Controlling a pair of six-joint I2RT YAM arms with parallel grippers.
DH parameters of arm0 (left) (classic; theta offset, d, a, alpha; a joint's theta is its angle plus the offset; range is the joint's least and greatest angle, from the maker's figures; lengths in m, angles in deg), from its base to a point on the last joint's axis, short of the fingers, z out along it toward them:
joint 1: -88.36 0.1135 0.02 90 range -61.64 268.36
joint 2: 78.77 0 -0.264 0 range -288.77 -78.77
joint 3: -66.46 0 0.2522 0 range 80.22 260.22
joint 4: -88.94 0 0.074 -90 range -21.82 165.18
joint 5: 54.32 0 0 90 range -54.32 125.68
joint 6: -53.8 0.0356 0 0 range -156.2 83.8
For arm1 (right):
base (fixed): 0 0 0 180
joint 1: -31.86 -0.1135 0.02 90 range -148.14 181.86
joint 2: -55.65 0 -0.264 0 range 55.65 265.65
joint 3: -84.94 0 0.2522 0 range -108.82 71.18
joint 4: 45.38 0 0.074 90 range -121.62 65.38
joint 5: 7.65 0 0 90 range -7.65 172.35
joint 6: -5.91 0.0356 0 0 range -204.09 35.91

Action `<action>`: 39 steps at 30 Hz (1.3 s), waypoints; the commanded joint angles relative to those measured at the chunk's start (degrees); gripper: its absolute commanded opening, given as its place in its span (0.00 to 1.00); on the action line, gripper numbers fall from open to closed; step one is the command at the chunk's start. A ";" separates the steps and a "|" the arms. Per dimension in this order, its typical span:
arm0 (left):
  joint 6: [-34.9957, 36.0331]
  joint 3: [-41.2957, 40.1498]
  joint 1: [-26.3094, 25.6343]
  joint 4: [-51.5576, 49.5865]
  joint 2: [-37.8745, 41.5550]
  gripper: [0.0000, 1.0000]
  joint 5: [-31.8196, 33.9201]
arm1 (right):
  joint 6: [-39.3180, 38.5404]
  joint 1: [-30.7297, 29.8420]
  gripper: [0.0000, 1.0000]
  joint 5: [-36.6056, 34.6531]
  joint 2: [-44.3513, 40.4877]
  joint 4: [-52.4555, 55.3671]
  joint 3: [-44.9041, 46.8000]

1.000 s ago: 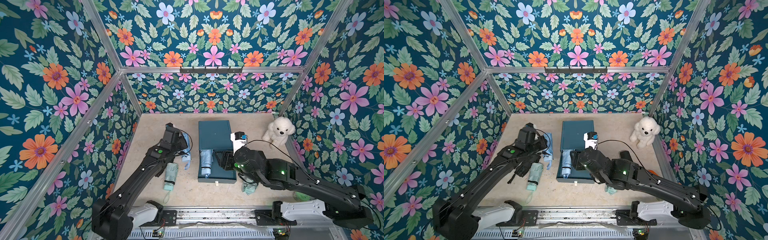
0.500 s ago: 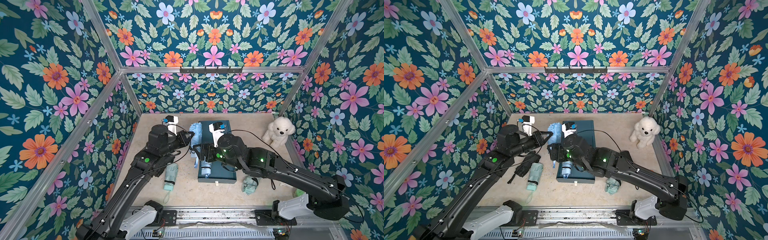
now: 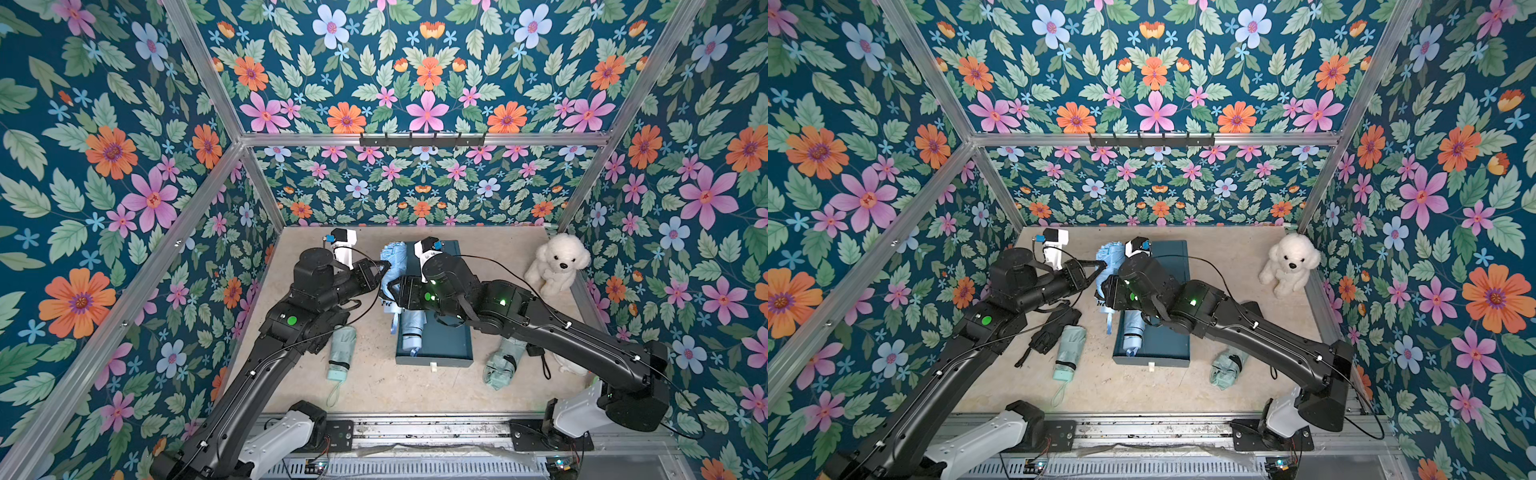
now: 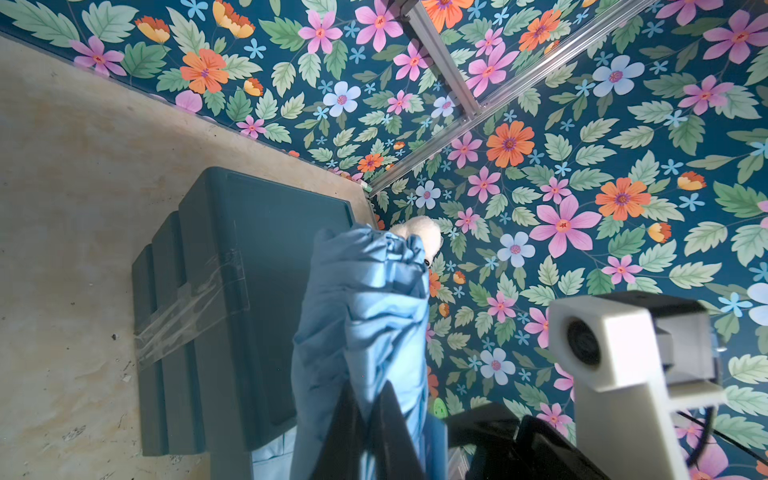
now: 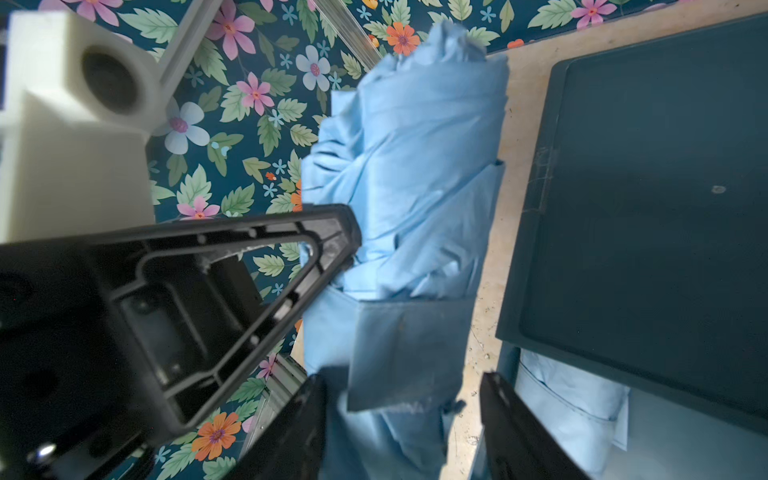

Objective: Place the umbrella in the drawer by color
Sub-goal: Pick up the umbrella from the center of the board, then place the umbrella in the drawer.

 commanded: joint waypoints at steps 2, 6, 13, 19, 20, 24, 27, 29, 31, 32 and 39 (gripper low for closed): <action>-0.81 -0.40 0.09 4.03 0.46 0.00 -1.81 | 0.77 0.54 0.48 0.98 0.71 -0.04 -0.63; -0.87 -0.94 0.09 4.12 0.72 0.00 -1.66 | 0.75 0.59 0.10 1.71 0.94 -0.94 -0.58; -1.61 -1.85 0.09 5.35 1.52 0.00 -1.66 | 1.26 0.95 0.00 3.98 -1.04 -4.42 1.89; -2.27 -3.04 0.09 5.62 2.04 0.57 0.70 | 3.74 2.37 0.00 8.71 -5.55 -10.09 7.47; -1.97 -3.08 0.09 5.47 2.04 0.68 1.26 | 4.24 2.63 0.00 9.44 -6.57 -10.80 8.52; -0.80 -2.60 0.26 4.02 1.87 0.80 3.68 | 8.30 3.86 0.00 13.96 -14.17 -16.12 16.37; 0.66 -3.21 0.35 3.25 0.82 0.77 5.01 | 13.16 4.70 0.00 17.64 -20.80 -20.00 23.93; 1.82 -3.88 0.26 2.69 -0.44 0.73 5.37 | 16.94 4.84 0.00 19.44 -25.24 -21.63 28.47; 2.00 -5.87 0.26 4.66 -1.54 0.73 4.27 | 20.64 4.93 0.00 20.52 -29.01 -22.07 32.38; 2.13 -6.83 0.18 5.83 -2.13 0.73 3.89 | 22.29 4.94 0.00 20.93 -30.67 -22.12 34.13; 1.99 -11.26 -0.77 11.65 -6.62 0.79 3.18 | 33.74 4.94 0.00 22.48 -38.37 -27.52 48.09</action>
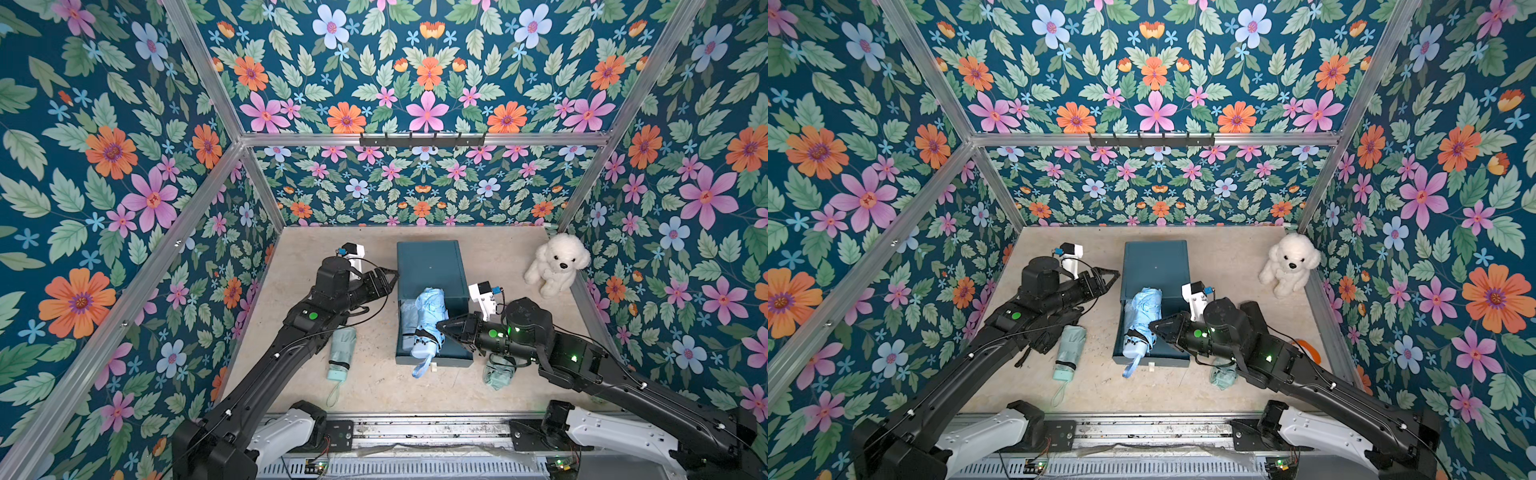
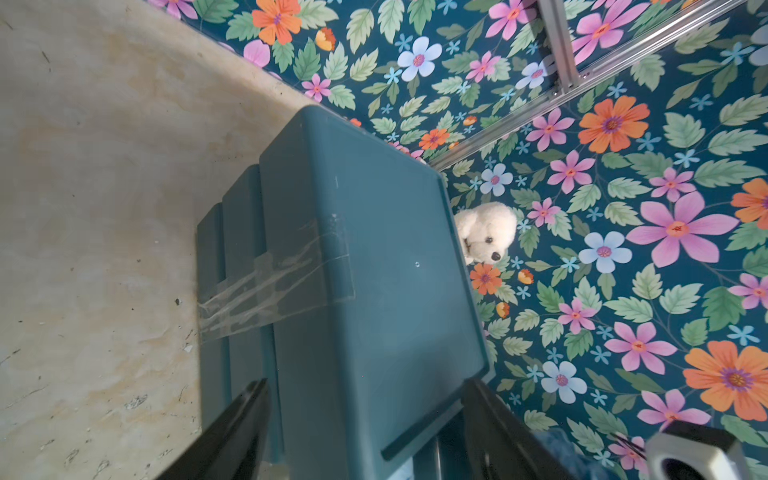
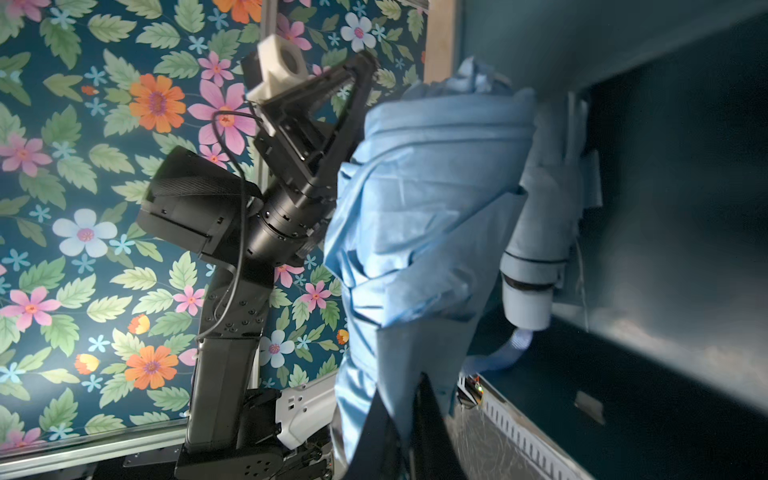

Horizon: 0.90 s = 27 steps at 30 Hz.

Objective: Place the umbrella in the drawer by color
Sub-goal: Place the umbrella in the drawer.

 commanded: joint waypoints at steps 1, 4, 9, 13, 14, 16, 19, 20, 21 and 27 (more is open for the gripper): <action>0.82 -1.14 -0.45 5.43 -1.59 0.80 -0.81 | 7.63 -0.05 0.00 1.05 -2.31 -7.05 4.09; 0.96 -1.62 -0.90 6.41 -3.38 0.80 -0.72 | 9.68 -0.04 0.00 -0.37 -3.64 -6.18 6.17; 2.92 -0.90 -1.96 4.39 -5.85 0.77 2.70 | 10.90 0.27 0.00 -2.04 -3.47 -5.47 6.82; 6.18 0.29 -3.81 0.71 -8.11 0.74 6.76 | 10.77 1.07 0.00 -2.43 -1.39 -4.34 6.38; 6.58 0.06 -4.13 0.55 -8.40 0.74 7.16 | 10.69 1.40 0.00 -2.83 -0.68 -3.18 5.79; 7.08 -0.03 -4.45 -0.28 -8.54 0.72 8.64 | 9.40 1.94 0.00 -4.14 0.50 -0.27 4.15; 7.61 -0.66 -4.51 -1.02 -7.97 0.70 10.47 | 7.53 4.20 0.00 -3.37 2.04 0.18 3.05; 7.79 -0.84 -4.55 -1.14 -7.87 0.70 10.66 | 6.93 4.95 0.00 -2.97 2.70 0.30 2.68; 7.97 -0.93 -4.55 -1.19 -7.88 0.70 10.58 | 6.43 5.63 0.00 -2.53 3.59 0.52 2.32; 9.47 -0.50 -4.55 -2.28 -8.37 0.66 9.97 | 1.87 7.43 0.00 -3.69 7.99 3.91 -0.39</action>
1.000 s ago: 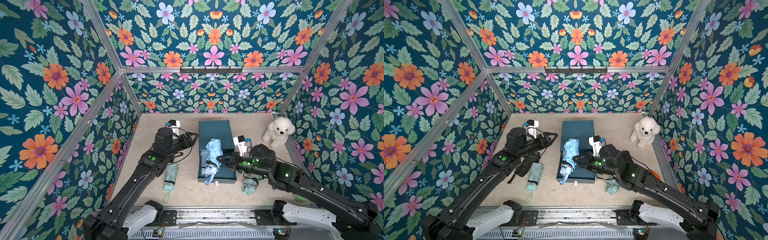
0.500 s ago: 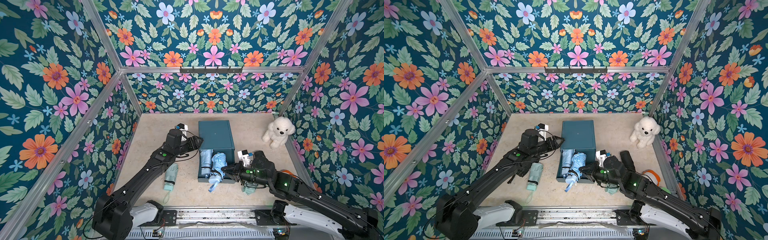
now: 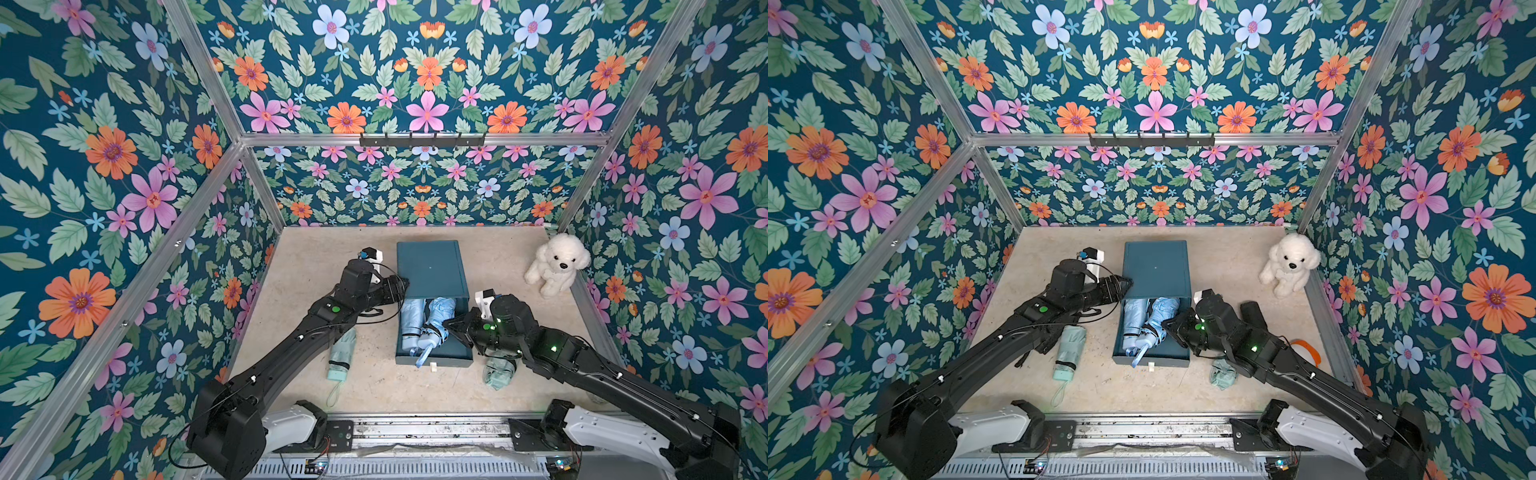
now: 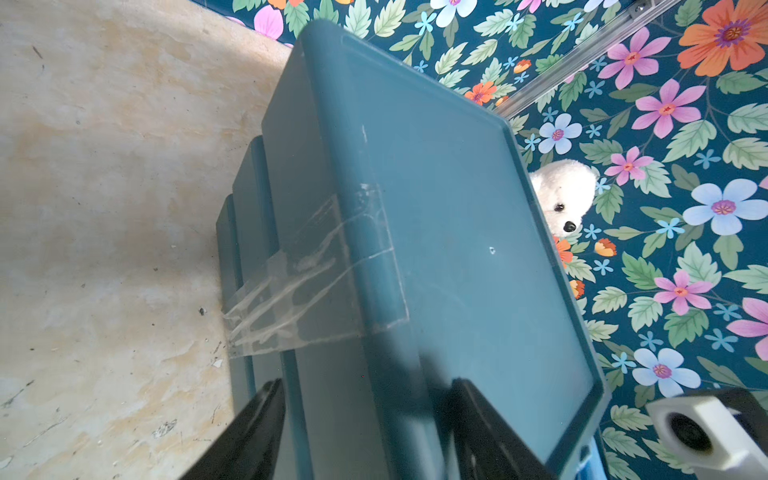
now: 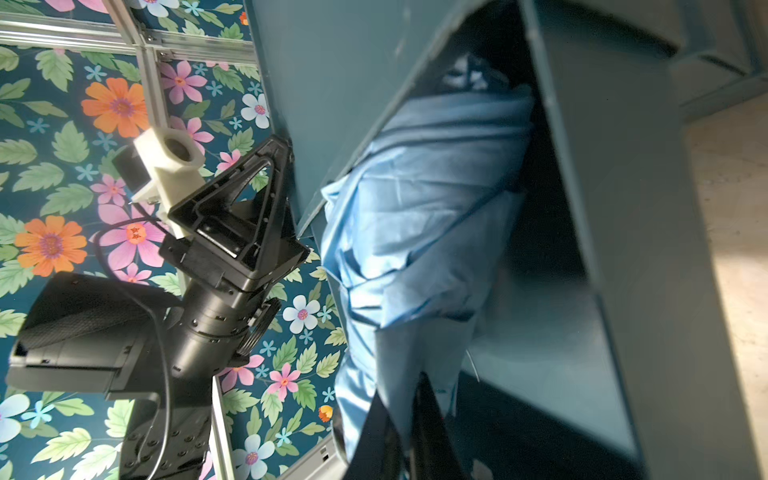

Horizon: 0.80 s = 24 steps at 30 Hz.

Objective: Place the umbrella in the drawer by color
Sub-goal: Place the umbrella in the drawer.

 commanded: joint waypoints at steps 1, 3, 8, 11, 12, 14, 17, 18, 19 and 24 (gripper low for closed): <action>2.31 -0.02 0.10 -4.77 -0.30 0.66 2.83 | -5.00 0.46 0.00 -2.49 1.94 2.14 -2.51; 2.65 0.00 0.11 -4.85 -0.10 0.66 2.94 | -7.07 0.42 0.00 -4.09 3.46 4.40 -3.99; 2.94 -0.06 0.12 -4.97 -0.38 0.65 2.67 | -9.82 0.42 0.00 -7.35 6.13 6.98 -4.71; 2.93 -0.15 0.13 -4.97 -0.48 0.64 2.49 | -11.38 0.04 0.00 -8.71 7.79 8.53 -5.17; 2.94 -0.10 0.11 -4.97 -0.52 0.64 2.42 | -11.71 -0.38 0.00 -9.81 8.05 9.62 -5.54; 2.94 -0.06 0.11 -4.81 -0.56 0.64 2.31 | -12.44 -0.98 0.00 -11.27 8.17 11.16 -6.12; 3.07 0.26 0.11 -4.86 -0.95 0.64 2.13 | -13.60 -1.50 0.00 -12.87 8.38 13.67 -6.97; 3.09 0.42 0.11 -4.89 -1.04 0.63 2.13 | -13.87 -1.65 0.05 -13.64 8.55 14.90 -7.27; 3.11 0.40 0.10 -4.97 -1.09 0.64 2.18 | -14.05 -1.65 0.13 -14.20 8.44 15.88 -7.31; 3.25 0.64 0.11 -4.97 -1.26 0.64 2.11 | -15.74 -3.22 0.53 -17.97 6.90 19.25 -9.26</action>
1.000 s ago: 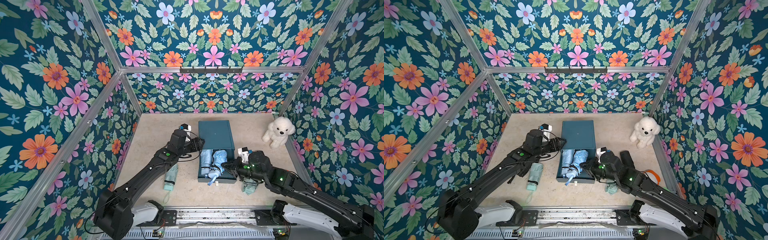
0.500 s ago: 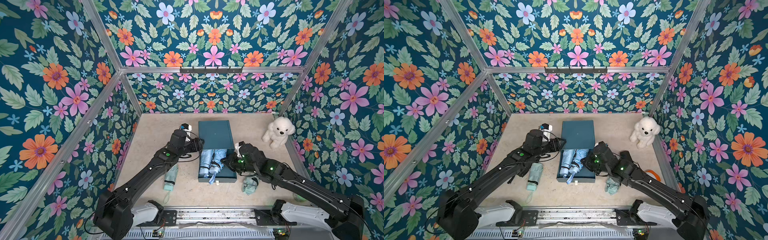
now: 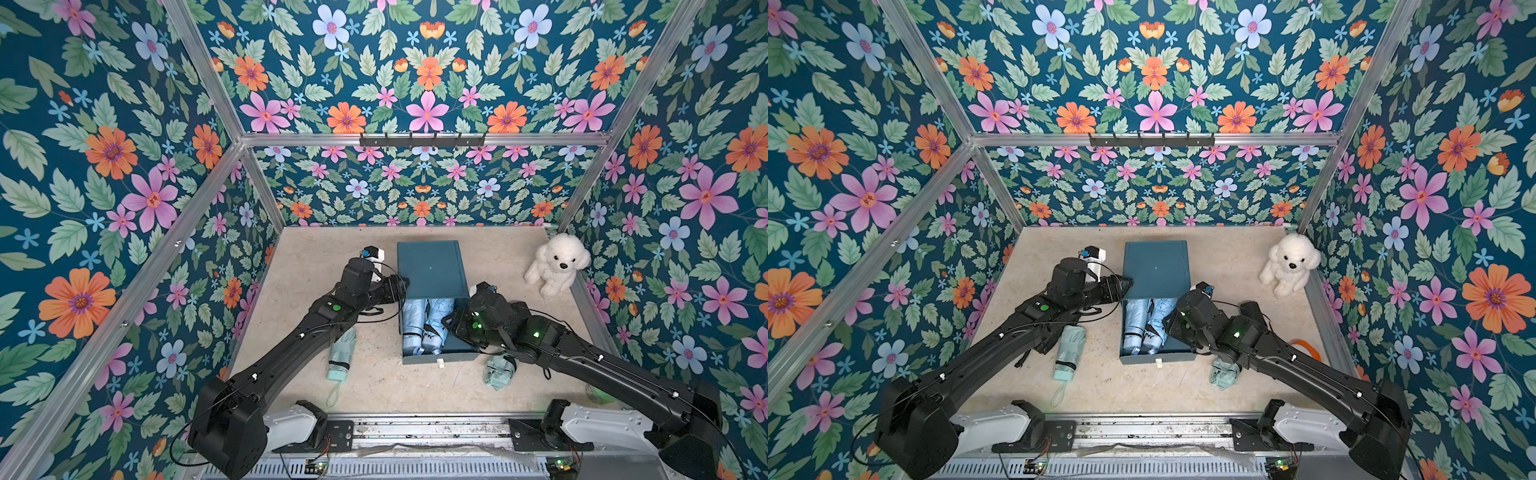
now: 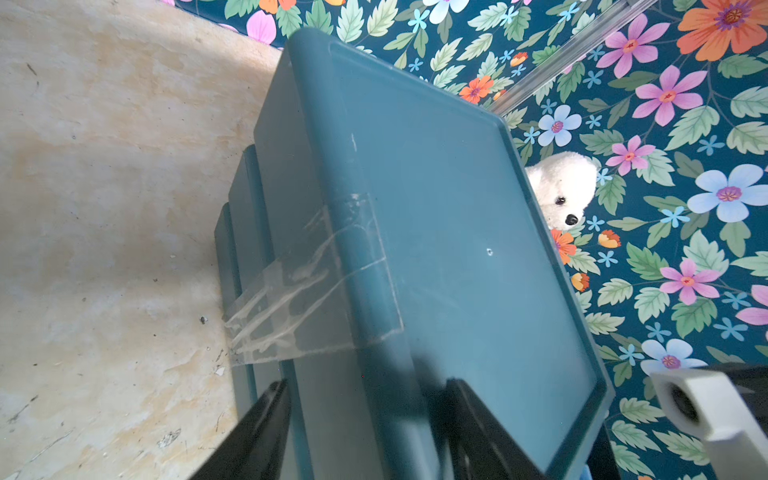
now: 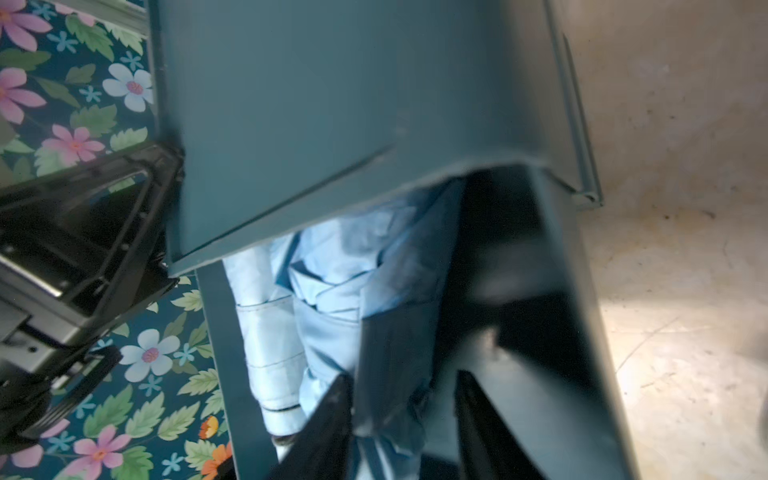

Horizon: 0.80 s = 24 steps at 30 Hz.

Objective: Place the umbrella in the drawer by color
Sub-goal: Place the umbrella in the drawer.

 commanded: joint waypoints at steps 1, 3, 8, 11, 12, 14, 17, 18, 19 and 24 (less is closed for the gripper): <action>1.13 -0.06 0.15 -5.01 -0.53 0.63 2.38 | -1.81 -1.58 0.54 -6.98 -0.86 7.08 -2.21; 1.06 -0.04 0.15 -4.93 -0.59 0.63 2.10 | -3.01 -3.14 0.55 -9.37 -0.92 9.18 -4.96; 1.26 0.31 0.15 -4.84 -0.54 0.64 1.86 | -5.78 -5.27 0.47 -10.78 1.67 10.22 -8.41; 1.58 0.44 0.19 -5.00 -0.63 0.65 1.91 | -6.76 -6.11 0.37 -11.10 4.80 10.08 -9.79; 1.69 0.36 0.15 -5.10 -0.63 0.65 1.91 | -7.05 -6.21 0.33 -10.90 5.65 9.62 -10.00; 1.84 0.37 0.22 -5.19 -0.63 0.65 1.87 | -7.03 -6.21 0.26 -11.58 7.14 9.88 -10.54; 1.85 0.31 0.15 -5.31 -0.72 0.65 1.62 | -6.67 -6.20 0.21 -13.44 8.57 11.47 -11.50; 1.87 0.31 0.15 -5.36 -0.82 0.65 1.49 | -6.58 -6.16 0.21 -13.62 8.57 11.59 -11.58; 1.86 0.31 0.15 -5.39 -0.87 0.65 1.47 | -6.64 -6.21 0.21 -13.52 8.49 11.50 -11.57; 1.14 1.54 0.26 -5.65 -1.51 0.64 0.53 | -9.14 -11.03 0.37 -18.94 4.88 11.43 -13.90</action>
